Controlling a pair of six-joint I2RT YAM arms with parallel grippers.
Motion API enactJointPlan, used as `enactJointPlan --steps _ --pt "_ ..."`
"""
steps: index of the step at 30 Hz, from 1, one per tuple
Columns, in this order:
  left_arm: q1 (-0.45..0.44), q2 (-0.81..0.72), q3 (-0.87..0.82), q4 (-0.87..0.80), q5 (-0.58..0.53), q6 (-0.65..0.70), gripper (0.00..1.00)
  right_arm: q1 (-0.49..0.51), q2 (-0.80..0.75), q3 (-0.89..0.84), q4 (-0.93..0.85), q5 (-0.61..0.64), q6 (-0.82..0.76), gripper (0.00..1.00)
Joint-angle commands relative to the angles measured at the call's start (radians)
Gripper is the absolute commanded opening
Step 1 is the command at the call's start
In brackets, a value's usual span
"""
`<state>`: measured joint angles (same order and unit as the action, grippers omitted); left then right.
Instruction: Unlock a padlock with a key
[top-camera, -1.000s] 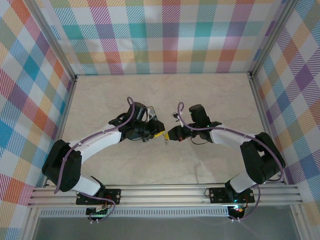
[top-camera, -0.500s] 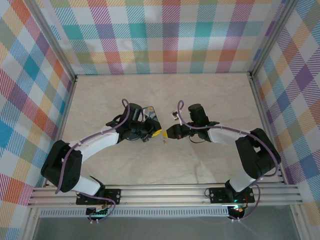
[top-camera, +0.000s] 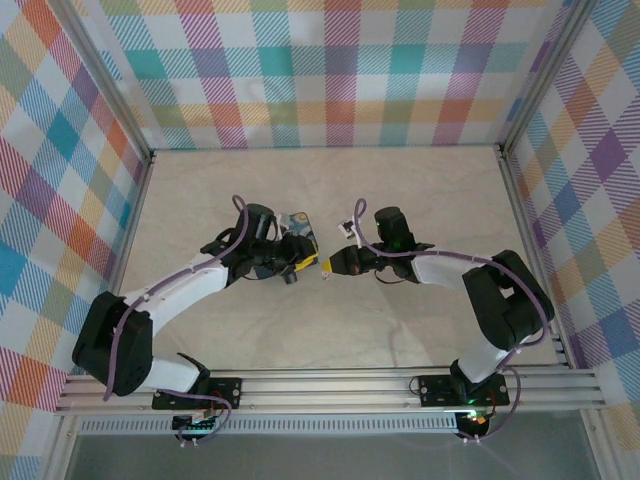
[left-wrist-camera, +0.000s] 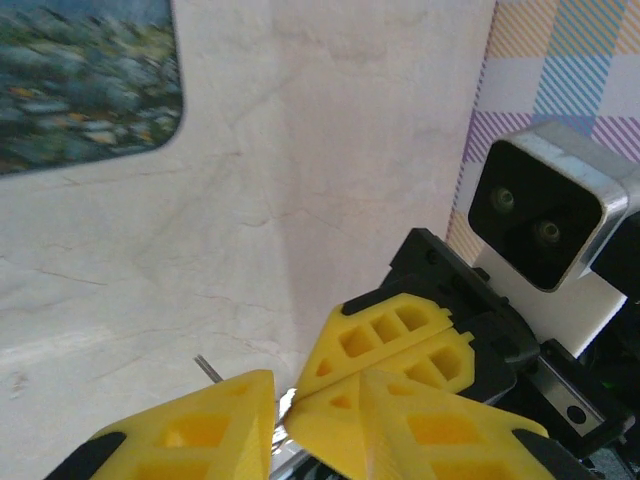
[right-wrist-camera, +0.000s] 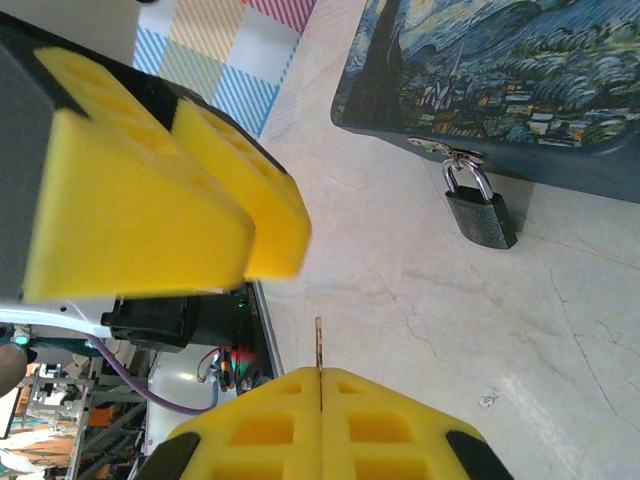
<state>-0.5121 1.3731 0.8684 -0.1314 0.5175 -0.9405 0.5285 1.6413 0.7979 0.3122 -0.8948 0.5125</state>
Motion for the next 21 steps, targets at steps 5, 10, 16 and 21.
enactJointPlan --steps 5,10,16,21 --pt "0.023 -0.005 -0.007 -0.016 0.008 0.030 0.28 0.000 -0.005 0.023 0.078 -0.041 0.043 0.00" --pt "0.023 0.014 -0.033 0.063 0.037 -0.021 0.28 0.029 0.015 0.040 0.091 -0.039 0.055 0.00" --pt "0.017 0.020 -0.044 0.084 0.041 -0.038 0.28 0.053 0.043 0.053 0.125 -0.031 0.078 0.00" --pt "0.015 0.011 -0.056 0.090 0.044 -0.047 0.25 0.061 0.057 0.066 0.142 -0.024 0.091 0.00"
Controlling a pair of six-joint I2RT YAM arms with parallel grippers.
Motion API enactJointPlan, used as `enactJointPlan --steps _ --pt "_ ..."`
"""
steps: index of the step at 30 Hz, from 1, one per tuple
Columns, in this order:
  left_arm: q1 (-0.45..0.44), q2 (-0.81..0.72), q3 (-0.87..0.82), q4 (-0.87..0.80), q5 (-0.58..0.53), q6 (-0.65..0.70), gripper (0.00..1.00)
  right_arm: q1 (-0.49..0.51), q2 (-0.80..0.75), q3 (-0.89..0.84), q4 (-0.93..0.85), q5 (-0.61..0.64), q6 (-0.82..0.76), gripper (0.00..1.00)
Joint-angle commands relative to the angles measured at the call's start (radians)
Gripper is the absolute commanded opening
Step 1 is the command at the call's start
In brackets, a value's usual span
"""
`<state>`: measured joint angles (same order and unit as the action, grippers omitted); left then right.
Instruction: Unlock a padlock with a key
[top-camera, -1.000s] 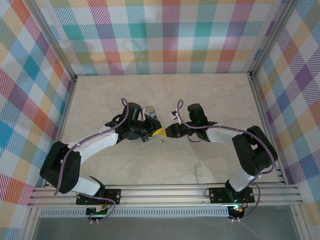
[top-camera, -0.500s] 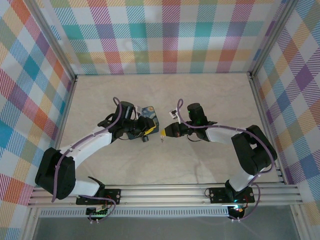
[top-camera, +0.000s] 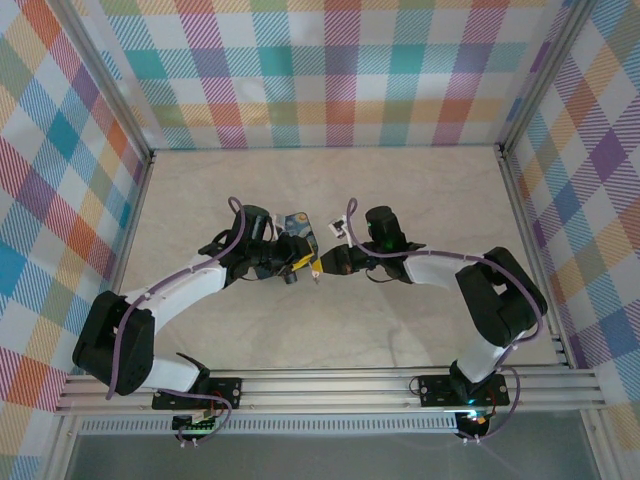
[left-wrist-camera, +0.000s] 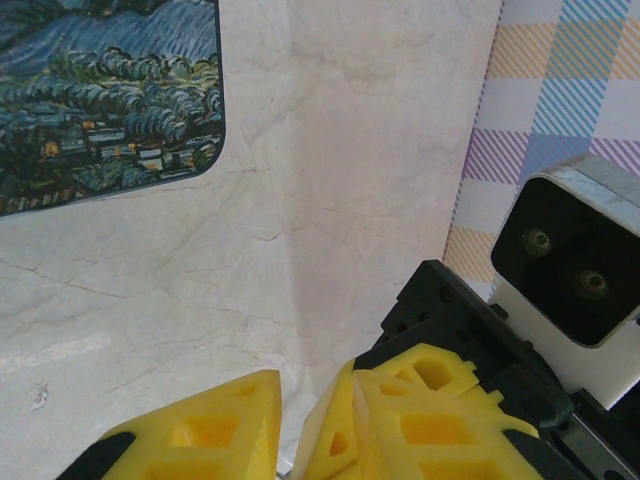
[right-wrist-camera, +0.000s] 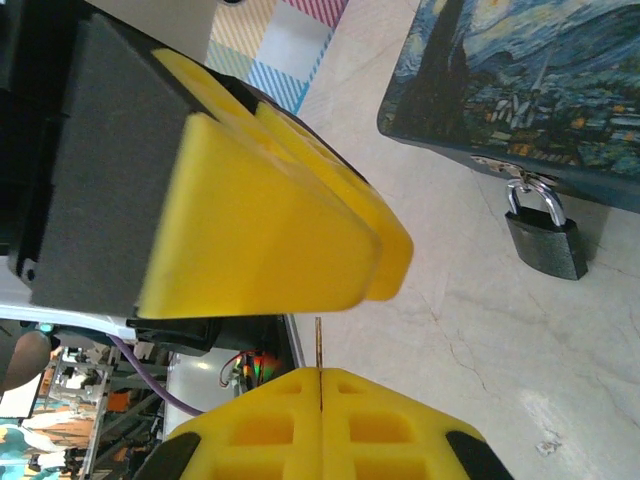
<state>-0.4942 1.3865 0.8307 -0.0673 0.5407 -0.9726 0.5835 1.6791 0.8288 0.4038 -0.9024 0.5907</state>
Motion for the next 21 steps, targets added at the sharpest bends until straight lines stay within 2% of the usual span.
enactJointPlan --steps 1,7,13,16,19,21 --pt "-0.003 -0.003 -0.019 0.025 0.021 -0.017 0.25 0.007 0.021 0.036 0.057 -0.015 0.018 0.00" --pt "-0.004 -0.020 -0.023 0.003 0.010 -0.018 0.22 0.007 0.035 0.032 0.103 -0.009 0.041 0.00" --pt "-0.004 -0.028 -0.024 -0.011 -0.001 -0.020 0.10 0.007 0.051 0.034 0.107 0.000 0.053 0.00" --pt "-0.004 -0.032 -0.025 -0.027 -0.019 -0.025 0.00 0.007 0.051 0.029 0.120 0.002 0.062 0.00" --pt "-0.004 -0.038 -0.031 -0.043 -0.042 -0.030 0.00 0.007 0.048 0.016 0.132 0.000 0.070 0.01" --pt "-0.003 -0.040 -0.033 -0.051 -0.062 -0.034 0.00 0.006 0.038 0.005 0.126 0.007 0.065 0.07"
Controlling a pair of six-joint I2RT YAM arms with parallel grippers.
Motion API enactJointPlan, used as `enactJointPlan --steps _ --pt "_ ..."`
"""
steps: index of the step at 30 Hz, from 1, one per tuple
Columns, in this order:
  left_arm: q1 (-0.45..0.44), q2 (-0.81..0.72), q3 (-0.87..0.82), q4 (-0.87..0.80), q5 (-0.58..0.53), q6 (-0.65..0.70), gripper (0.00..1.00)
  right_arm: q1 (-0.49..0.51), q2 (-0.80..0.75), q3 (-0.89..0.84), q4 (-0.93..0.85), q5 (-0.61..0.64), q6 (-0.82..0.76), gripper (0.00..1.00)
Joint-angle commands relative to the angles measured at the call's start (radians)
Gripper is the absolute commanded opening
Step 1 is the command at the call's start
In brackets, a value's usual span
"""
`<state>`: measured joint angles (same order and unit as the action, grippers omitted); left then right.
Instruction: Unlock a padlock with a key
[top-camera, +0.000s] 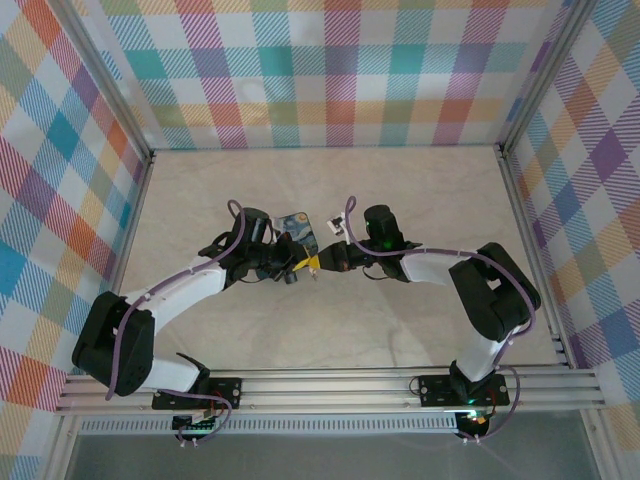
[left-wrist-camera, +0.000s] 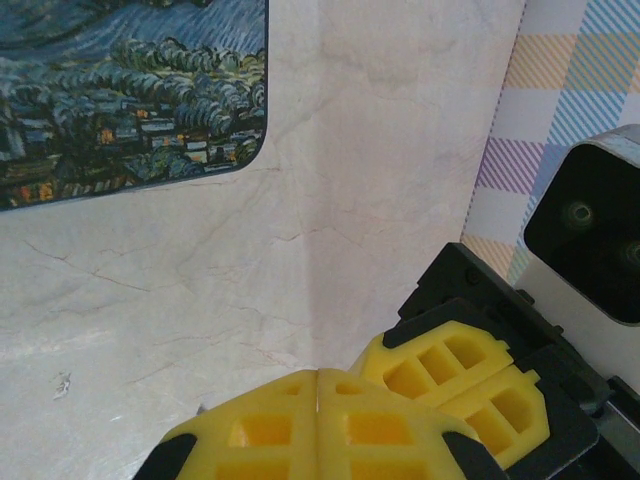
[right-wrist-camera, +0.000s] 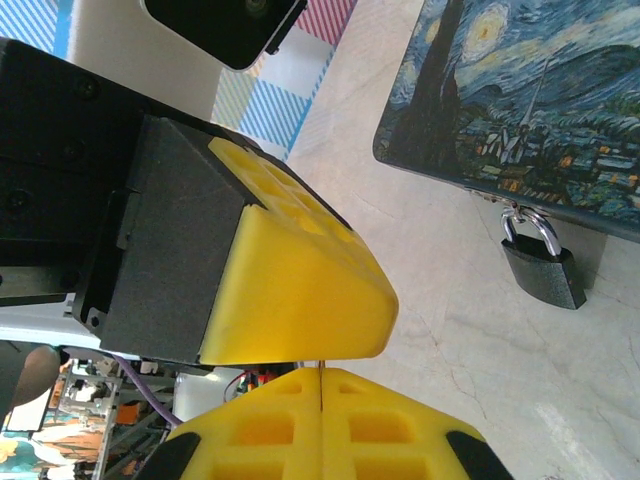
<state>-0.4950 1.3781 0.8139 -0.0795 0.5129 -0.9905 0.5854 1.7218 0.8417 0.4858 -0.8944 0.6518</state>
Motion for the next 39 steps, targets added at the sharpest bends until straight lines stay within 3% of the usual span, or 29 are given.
enactJointPlan --steps 1,7,10,14,17,21,27,39 --pt "-0.002 -0.030 -0.016 -0.038 -0.039 -0.016 0.00 0.004 -0.009 -0.013 0.036 0.006 0.002 0.10" --pt "-0.002 -0.009 0.014 -0.049 -0.054 -0.007 0.00 -0.005 -0.079 -0.068 -0.014 0.050 -0.012 0.27" --pt "-0.002 0.000 0.031 -0.075 -0.064 -0.005 0.00 -0.004 -0.151 -0.082 -0.139 0.124 -0.076 0.33" --pt "-0.002 0.009 0.059 -0.156 -0.104 -0.022 0.00 0.017 -0.271 -0.061 -0.355 0.275 -0.254 0.34" --pt "-0.002 0.018 0.092 -0.241 -0.122 -0.036 0.00 0.098 -0.327 -0.010 -0.505 0.480 -0.470 0.35" --pt "-0.004 0.024 0.126 -0.286 -0.131 -0.057 0.00 0.186 -0.327 0.010 -0.495 0.686 -0.657 0.40" --pt "-0.004 0.027 0.142 -0.303 -0.136 -0.082 0.00 0.260 -0.260 0.037 -0.441 0.825 -0.800 0.45" --pt "-0.005 0.032 0.137 -0.301 -0.139 -0.103 0.00 0.305 -0.186 0.062 -0.366 0.858 -0.820 0.46"
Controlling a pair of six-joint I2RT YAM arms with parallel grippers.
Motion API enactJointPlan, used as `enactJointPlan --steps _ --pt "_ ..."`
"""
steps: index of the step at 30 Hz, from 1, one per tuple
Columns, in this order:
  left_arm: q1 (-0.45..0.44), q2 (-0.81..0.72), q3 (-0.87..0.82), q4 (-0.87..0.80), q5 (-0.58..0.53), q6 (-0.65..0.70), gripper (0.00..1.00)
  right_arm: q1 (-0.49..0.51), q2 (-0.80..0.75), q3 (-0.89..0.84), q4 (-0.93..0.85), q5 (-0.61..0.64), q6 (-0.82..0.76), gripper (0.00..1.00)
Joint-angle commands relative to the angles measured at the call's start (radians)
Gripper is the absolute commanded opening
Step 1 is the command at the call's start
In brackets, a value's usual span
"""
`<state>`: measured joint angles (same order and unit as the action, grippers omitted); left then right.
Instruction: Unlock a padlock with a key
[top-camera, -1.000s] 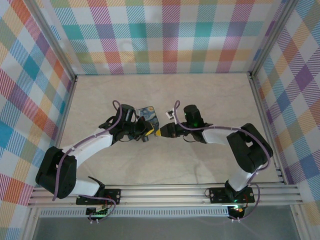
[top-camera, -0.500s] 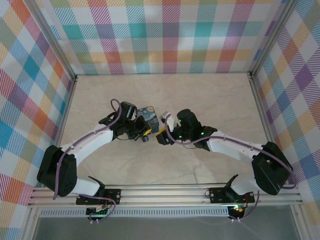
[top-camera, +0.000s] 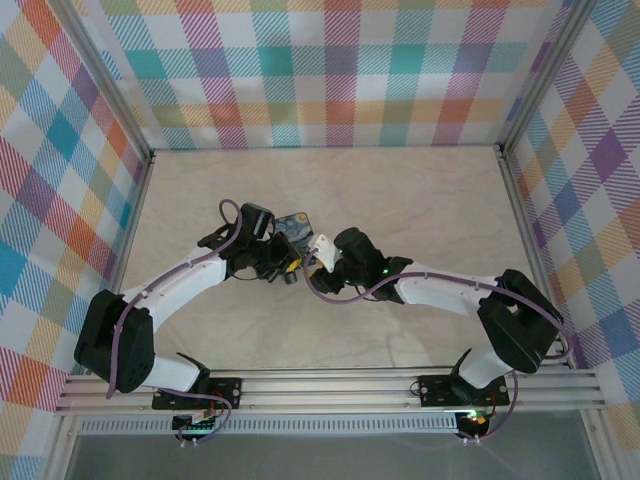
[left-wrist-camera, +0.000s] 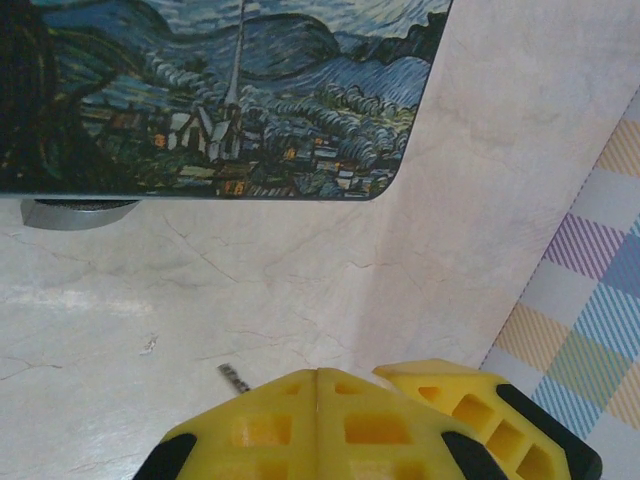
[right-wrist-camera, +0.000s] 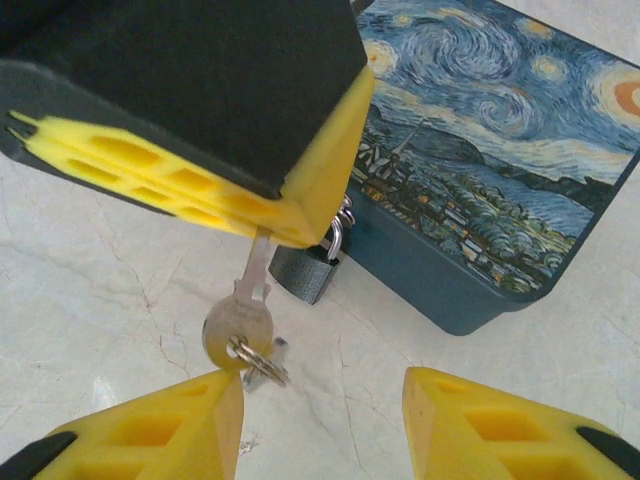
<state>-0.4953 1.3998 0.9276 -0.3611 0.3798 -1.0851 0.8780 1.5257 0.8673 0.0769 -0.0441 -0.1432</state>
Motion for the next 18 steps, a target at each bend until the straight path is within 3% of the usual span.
enactJointPlan --steps 1,10,18 --pt "-0.005 0.012 0.025 -0.021 -0.005 -0.009 0.00 0.014 0.010 0.035 0.049 0.010 -0.024 0.46" --pt "-0.005 0.008 0.018 -0.019 -0.004 -0.013 0.00 0.024 0.009 0.047 0.055 -0.006 -0.032 0.46" --pt "-0.008 0.002 -0.004 0.014 0.016 -0.037 0.00 0.038 0.064 0.090 0.056 0.022 -0.027 0.37"
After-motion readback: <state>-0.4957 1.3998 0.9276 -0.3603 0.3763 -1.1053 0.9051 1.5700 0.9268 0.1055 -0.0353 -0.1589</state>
